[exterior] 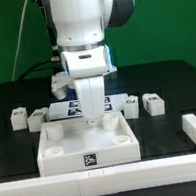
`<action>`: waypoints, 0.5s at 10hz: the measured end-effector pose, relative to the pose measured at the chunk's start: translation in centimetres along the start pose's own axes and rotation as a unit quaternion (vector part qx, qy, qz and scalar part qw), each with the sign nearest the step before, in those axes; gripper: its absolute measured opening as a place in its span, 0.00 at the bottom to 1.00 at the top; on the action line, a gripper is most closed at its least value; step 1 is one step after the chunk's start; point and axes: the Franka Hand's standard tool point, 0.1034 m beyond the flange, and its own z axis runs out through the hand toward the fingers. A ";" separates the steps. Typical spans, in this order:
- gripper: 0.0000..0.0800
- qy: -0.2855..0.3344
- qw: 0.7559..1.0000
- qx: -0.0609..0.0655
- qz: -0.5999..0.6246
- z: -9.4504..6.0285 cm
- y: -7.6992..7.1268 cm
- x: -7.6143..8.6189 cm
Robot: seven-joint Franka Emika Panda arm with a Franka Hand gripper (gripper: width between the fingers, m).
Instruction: Assemble one leg
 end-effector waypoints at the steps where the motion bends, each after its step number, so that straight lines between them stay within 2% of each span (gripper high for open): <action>1: 0.07 0.002 1.000 -0.002 0.010 0.0 0.3 0.9; 5: 0.07 0.008 1.000 -0.008 0.024 -0.2 1.5 5.8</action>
Offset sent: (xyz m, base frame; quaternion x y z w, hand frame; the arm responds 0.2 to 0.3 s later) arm 0.0149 0.0472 0.0018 -0.0189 -0.0002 -0.0198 0.9996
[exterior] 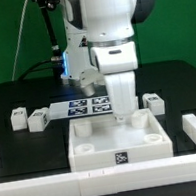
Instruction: Assemble one leg
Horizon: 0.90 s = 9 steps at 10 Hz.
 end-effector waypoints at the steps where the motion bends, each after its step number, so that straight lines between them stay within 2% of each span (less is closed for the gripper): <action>1: 0.07 0.002 1.000 -0.004 -0.002 -0.1 0.7 1.2; 3: 0.07 0.003 1.000 -0.003 -0.017 -0.2 2.2 3.1; 5: 0.07 0.005 1.000 -0.008 -0.016 -0.4 2.8 4.1; 9: 0.07 0.005 1.000 -0.005 -0.007 -0.2 2.6 4.0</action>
Offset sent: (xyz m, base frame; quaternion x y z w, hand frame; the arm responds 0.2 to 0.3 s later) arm 0.0261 0.0298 0.0055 -0.0034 -0.0038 -0.0100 0.9999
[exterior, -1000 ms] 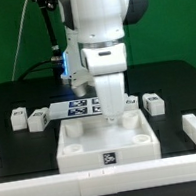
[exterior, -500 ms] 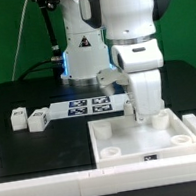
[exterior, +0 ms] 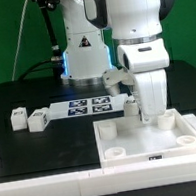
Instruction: Assemble one leg
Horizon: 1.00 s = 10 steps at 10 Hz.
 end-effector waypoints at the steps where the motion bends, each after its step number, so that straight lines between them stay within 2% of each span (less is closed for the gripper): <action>1: 0.30 0.000 1.000 0.000 0.000 0.0 0.0 0.0; 2: 0.46 0.000 1.000 0.000 0.001 0.0 0.0 -0.1; 3: 0.46 0.000 1.000 0.000 0.001 0.0 0.0 -0.1; 4: 0.69 0.000 1.000 0.000 0.001 0.0 0.0 -0.1; 5: 0.77 0.000 1.000 0.000 0.001 0.0 0.0 -0.1; 9: 0.81 0.000 1.000 0.000 0.004 0.0 -0.1 -0.1; 10: 0.81 -0.001 1.000 -0.002 0.022 -0.4 -0.4 0.0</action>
Offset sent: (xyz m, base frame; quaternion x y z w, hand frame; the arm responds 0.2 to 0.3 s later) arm 0.0000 0.0000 0.0000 0.0000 0.0000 0.0000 1.0000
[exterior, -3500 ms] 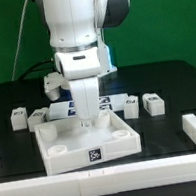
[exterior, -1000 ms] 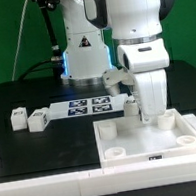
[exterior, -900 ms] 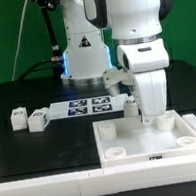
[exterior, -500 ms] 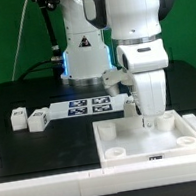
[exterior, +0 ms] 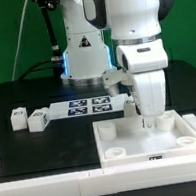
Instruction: Assemble one leg
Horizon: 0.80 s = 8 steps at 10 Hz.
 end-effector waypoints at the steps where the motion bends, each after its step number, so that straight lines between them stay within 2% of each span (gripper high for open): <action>1: 0.81 -0.001 1.000 -0.006 0.018 -0.9 -0.3 0.3; 3: 0.81 -0.004 0.999 -0.020 0.031 -3.2 -0.8 0.7; 7: 0.81 -0.003 0.998 -0.017 0.060 -2.9 -1.1 0.6; 8: 0.81 -0.002 0.994 -0.017 0.111 -2.9 -1.1 0.6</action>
Offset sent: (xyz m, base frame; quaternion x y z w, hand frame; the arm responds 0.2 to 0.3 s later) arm -0.0112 0.0013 0.0258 -0.0084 -0.0016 0.0305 0.9995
